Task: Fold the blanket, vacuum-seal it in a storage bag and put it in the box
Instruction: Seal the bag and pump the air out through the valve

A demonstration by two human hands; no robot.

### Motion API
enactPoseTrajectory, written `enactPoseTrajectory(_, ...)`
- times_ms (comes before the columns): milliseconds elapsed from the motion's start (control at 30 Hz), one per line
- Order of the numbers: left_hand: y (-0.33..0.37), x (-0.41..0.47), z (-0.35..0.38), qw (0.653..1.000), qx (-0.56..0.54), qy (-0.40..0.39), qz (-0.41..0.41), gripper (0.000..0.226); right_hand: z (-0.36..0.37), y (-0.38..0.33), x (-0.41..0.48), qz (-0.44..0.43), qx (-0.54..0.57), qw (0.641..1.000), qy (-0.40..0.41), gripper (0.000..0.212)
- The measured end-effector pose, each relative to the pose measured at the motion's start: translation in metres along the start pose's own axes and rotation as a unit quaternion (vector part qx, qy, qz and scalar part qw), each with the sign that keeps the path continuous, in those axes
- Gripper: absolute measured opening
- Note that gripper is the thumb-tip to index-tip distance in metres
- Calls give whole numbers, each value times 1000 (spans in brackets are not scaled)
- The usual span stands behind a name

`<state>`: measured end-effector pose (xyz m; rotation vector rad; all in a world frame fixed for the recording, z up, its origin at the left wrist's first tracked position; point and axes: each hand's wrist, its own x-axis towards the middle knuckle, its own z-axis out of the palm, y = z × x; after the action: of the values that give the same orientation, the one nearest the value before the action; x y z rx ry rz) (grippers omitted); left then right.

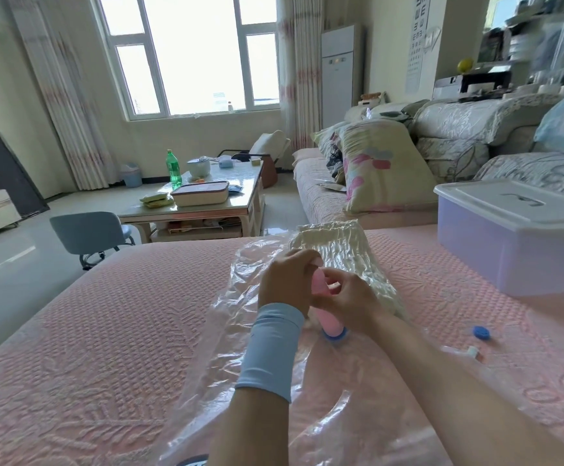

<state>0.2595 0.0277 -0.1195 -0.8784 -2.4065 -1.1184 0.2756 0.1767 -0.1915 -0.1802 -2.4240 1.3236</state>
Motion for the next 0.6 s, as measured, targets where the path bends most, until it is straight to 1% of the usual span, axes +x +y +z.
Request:
enactPoseTrajectory(33,2,2,-3,1000,9,15,13,15,0,0,0,0,-1,1000,2,51)
enactPoseTrajectory(67,5,4,-10,998,21,47,40,15,-1,-1,-1,0,-2,1000,4,53)
enactPoseTrajectory(167,15,12,-41,974,32,194,112,17,-1,-1,0,-1,1,1000,-6,53)
enactPoseTrajectory(233,17,15,-58,951,12,283,120,18,1,0,1,-3,0,1000,-16,50)
enactPoseTrajectory(267,16,17,-62,942,-7,314,118,18,2,0,2,-5,-1,1000,-17,50)
enactPoseTrajectory(333,12,18,-58,935,-34,337,108,16,4,0,2,-5,-2,1000,-16,51)
enactPoseTrajectory(367,10,17,-50,940,-37,325,102,16,5,0,3,-3,-3,1000,-14,52)
enactPoseTrajectory(400,8,15,-40,952,-36,289,93,16,5,1,3,-1,-4,1000,-11,54)
enactPoseTrajectory(433,4,11,-27,969,-36,231,80,16,5,1,4,2,-5,1000,-6,57)
enactPoseTrajectory(500,-3,3,-3,996,-10,78,30,16,4,1,3,5,-11,1000,0,56)
enactPoseTrajectory(533,-6,1,5,1000,7,15,1,17,3,2,3,5,-14,1000,1,53)
enactPoseTrajectory(567,-7,0,9,999,15,-22,-20,16,2,2,2,6,-16,1000,3,49)
enactPoseTrajectory(600,-7,0,9,999,17,-31,-27,15,1,2,1,5,-16,1000,4,49)
